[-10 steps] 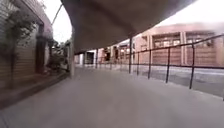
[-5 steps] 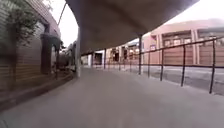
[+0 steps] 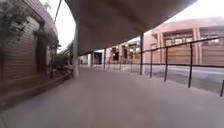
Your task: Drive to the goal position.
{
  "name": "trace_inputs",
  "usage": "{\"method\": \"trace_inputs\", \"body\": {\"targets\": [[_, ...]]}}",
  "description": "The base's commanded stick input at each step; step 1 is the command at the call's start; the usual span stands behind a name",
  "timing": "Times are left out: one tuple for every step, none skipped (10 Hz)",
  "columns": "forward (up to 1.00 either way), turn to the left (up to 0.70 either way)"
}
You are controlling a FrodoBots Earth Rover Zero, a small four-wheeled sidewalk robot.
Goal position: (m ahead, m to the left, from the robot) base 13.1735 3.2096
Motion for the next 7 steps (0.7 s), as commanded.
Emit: {"method": "trace_inputs", "body": {"targets": [[0.70,0.00],[0.70,0.00],[0.70,0.00],[0.70,0.05],[0.70,0.23],[0.70,0.35],[0.70,0.35]]}}
